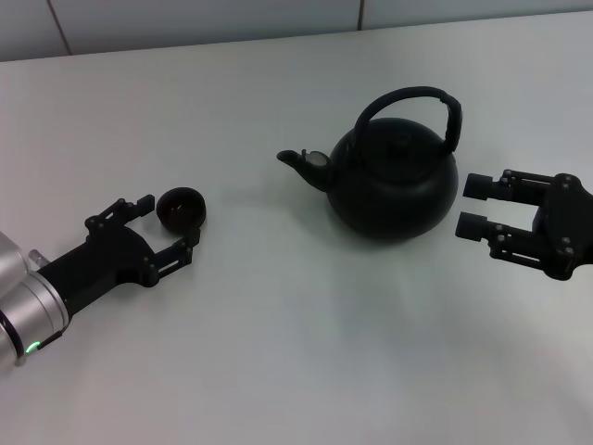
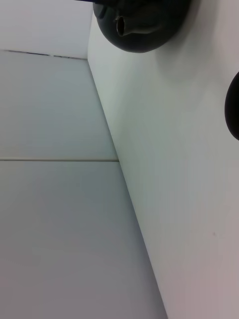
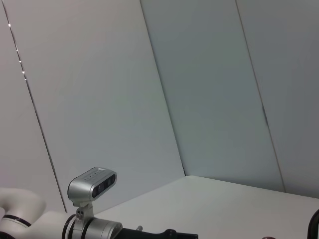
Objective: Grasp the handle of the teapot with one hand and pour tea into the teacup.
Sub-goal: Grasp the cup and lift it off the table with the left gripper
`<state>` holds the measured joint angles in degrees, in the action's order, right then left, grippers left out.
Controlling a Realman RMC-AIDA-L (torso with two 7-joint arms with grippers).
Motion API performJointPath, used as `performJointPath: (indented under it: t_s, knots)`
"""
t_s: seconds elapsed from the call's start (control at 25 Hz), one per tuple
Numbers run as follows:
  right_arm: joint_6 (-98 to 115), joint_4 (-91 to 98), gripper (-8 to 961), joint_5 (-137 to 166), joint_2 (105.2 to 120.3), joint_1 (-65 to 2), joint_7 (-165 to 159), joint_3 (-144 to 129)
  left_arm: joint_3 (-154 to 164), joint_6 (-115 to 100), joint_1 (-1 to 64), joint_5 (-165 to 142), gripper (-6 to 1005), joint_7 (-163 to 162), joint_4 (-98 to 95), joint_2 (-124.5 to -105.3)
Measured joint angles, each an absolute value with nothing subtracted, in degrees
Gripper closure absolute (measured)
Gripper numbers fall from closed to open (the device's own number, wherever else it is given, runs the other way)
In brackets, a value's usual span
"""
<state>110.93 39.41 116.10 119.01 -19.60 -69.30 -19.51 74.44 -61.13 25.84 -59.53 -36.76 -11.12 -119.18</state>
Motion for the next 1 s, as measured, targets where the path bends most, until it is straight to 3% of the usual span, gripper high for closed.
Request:
performJointPath:
  t_s: [1.0]
  knots:
    - [111.5, 38.93, 395, 116.1, 119.27, -19.7, -69.49, -19.51, 75.85, -59.54, 26.67, -59.53, 188, -36.73, -10.88, -119.18]
